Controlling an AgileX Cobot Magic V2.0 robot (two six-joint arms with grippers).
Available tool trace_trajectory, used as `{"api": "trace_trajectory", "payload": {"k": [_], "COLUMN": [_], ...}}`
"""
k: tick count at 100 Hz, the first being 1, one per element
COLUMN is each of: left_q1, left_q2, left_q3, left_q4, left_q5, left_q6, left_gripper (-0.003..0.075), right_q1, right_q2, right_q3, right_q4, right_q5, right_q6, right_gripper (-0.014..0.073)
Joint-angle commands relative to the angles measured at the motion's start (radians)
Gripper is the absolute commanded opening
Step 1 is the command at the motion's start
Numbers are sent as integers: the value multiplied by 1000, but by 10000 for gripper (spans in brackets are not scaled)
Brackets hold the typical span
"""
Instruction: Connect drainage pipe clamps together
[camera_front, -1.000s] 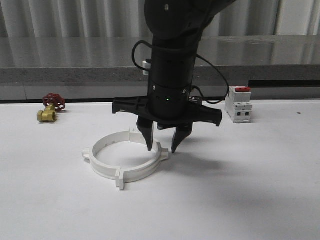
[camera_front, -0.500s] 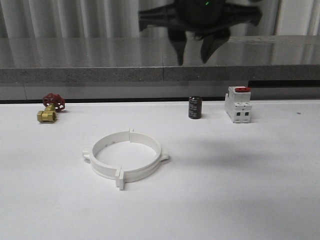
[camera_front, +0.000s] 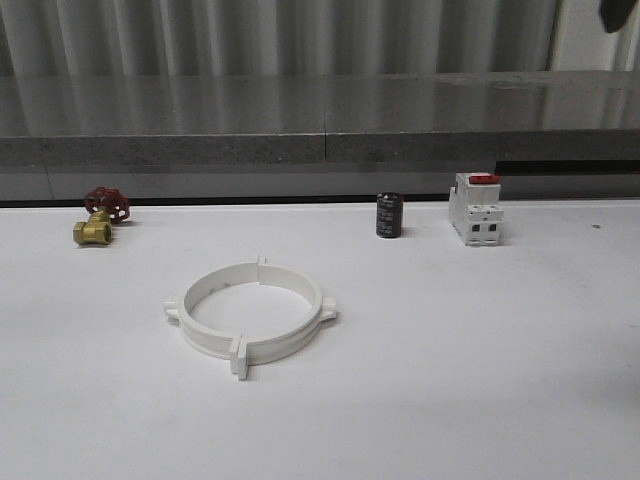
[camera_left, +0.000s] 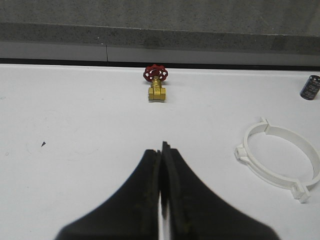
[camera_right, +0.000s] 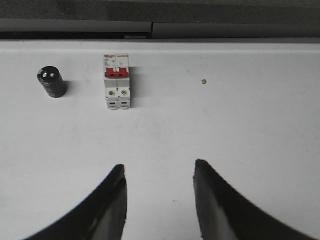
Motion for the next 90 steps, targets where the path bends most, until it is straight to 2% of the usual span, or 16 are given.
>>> {"api": "trace_trajectory", "payload": {"k": [1, 43, 50, 72, 90], "left_q1": [2, 2, 2, 2, 2], "left_q2": [5, 5, 5, 5, 5], "left_q3": [-27, -27, -27, -27, -27], "left_q4": [7, 7, 7, 7, 7], "left_q5": [-67, -67, -67, -67, -67], "left_q6": [-10, -10, -10, -10, -10], "left_gripper": [-20, -20, -20, -20, -20], "right_q1": [-5, -5, -5, -5, -5], "right_q2": [-106, -466, -514, -585, -584], "right_q3": [36, 306, 329, 351, 351], "right_q4": [-61, -61, -61, -61, -61], "right_q5": [-23, 5, 7, 6, 4], "right_q6": [2, 5, 5, 5, 5], "right_gripper": [334, 325, 267, -57, -65]}}
